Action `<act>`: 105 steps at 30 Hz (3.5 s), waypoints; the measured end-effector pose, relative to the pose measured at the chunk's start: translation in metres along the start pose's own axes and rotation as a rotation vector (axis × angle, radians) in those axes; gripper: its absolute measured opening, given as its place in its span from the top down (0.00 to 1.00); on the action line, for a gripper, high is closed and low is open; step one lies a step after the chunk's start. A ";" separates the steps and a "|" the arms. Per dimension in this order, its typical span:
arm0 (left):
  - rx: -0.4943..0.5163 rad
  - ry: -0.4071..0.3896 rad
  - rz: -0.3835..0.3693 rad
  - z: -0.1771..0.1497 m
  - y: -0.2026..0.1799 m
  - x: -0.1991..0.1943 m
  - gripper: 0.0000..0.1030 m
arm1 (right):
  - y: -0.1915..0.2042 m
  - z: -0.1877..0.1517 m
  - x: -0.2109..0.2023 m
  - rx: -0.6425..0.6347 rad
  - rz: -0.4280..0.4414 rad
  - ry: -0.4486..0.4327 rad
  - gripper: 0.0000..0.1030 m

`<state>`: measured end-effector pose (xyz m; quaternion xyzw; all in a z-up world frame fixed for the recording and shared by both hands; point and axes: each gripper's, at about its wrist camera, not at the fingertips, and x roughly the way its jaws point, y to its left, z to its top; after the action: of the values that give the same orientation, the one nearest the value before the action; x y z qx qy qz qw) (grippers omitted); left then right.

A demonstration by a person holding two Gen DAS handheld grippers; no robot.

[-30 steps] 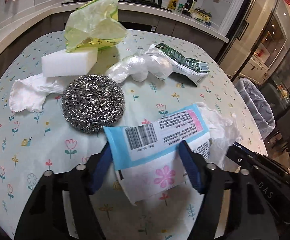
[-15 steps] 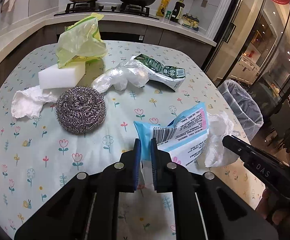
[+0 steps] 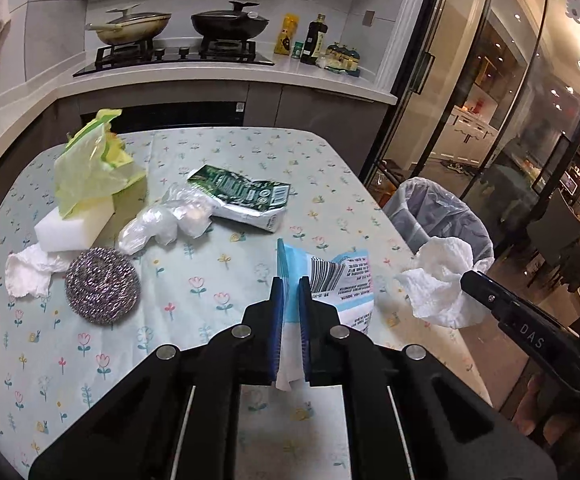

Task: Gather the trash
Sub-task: 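Carry the wipe packet with the left tool while the right tool carries the tissue to the bin, then open the left tool over the bin while the right tool releases the tissue into it, then move both tools back over the steel wool and plastic bag on the table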

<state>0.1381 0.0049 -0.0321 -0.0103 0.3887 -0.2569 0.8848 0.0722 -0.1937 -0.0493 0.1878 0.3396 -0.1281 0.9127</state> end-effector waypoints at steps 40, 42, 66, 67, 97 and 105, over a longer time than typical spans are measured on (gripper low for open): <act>0.189 -0.062 -0.133 0.102 -0.169 0.059 1.00 | -0.127 0.075 -0.010 0.110 -0.096 -0.111 0.91; 0.199 -0.057 -0.142 0.107 -0.180 0.072 1.00 | -0.136 0.080 -0.005 0.115 -0.109 -0.108 0.91; 0.218 0.067 -0.148 0.106 -0.226 0.173 0.66 | -0.176 0.102 0.062 0.161 -0.145 -0.046 0.68; 0.219 0.064 -0.142 0.106 -0.227 0.172 0.64 | -0.175 0.103 0.062 0.159 -0.145 -0.045 0.68; 0.189 -0.023 -0.090 0.077 -0.184 0.077 0.33 | -0.113 0.072 -0.032 0.097 -0.123 -0.103 0.47; 0.155 -0.044 -0.062 0.061 -0.151 0.043 0.28 | -0.080 0.042 -0.053 0.055 -0.105 -0.068 0.45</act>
<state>0.1370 -0.1566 0.0141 0.0405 0.3476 -0.3130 0.8830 0.0286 -0.2785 -0.0050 0.1900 0.3140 -0.1915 0.9103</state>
